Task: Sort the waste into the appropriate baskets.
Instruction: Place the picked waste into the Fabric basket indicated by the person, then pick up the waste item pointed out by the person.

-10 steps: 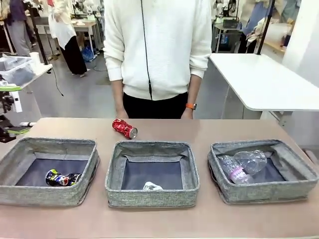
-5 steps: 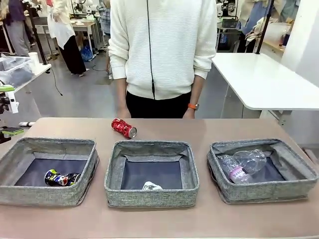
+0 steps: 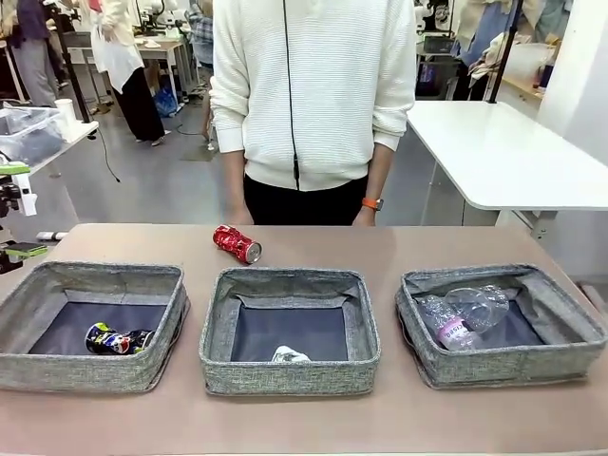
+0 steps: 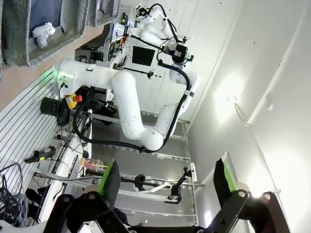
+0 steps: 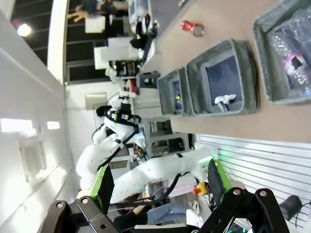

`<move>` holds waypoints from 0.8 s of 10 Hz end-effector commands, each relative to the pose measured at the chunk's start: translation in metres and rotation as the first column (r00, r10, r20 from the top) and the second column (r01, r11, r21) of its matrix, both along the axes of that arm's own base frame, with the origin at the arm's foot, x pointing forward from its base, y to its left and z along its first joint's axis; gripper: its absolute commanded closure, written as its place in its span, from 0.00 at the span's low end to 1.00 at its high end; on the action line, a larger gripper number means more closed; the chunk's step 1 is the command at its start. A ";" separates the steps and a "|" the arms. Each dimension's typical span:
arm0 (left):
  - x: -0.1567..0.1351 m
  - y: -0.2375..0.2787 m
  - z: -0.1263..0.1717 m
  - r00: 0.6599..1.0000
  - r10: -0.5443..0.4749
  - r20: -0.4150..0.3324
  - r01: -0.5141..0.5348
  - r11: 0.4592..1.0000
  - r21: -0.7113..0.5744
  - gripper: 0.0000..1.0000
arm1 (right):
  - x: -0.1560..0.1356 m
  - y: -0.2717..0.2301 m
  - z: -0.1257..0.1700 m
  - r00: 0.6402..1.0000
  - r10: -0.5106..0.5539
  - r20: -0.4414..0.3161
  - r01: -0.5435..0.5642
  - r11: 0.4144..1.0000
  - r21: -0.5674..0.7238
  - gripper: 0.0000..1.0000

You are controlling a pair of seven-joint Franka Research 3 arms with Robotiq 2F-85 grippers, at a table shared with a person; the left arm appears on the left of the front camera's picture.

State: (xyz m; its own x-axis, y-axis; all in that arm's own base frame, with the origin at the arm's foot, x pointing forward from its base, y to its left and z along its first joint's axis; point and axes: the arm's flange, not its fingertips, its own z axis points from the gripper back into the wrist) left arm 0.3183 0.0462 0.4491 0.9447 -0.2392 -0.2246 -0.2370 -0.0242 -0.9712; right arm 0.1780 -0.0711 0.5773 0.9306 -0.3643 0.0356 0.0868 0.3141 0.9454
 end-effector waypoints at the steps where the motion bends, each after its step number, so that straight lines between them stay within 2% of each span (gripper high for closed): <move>1: 0.000 -0.003 0.003 1.000 0.009 0.013 -0.009 1.000 -0.007 0.00 | 0.002 -0.001 0.003 1.000 0.015 0.028 -0.015 1.000 0.008 0.00; 8: 0.000 -0.003 0.003 1.000 0.009 0.013 -0.009 1.000 -0.007 0.00 | 0.002 -0.001 0.003 1.000 0.015 0.028 -0.015 1.000 0.008 0.00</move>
State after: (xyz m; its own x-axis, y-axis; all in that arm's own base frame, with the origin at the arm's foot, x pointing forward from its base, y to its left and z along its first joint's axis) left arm 0.3183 0.0462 0.4491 0.9447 -0.2392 -0.2245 -0.2370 -0.0242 -0.9712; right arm 0.1762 -0.0726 0.5752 0.9316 -0.3618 0.0340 0.0871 0.3133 0.9457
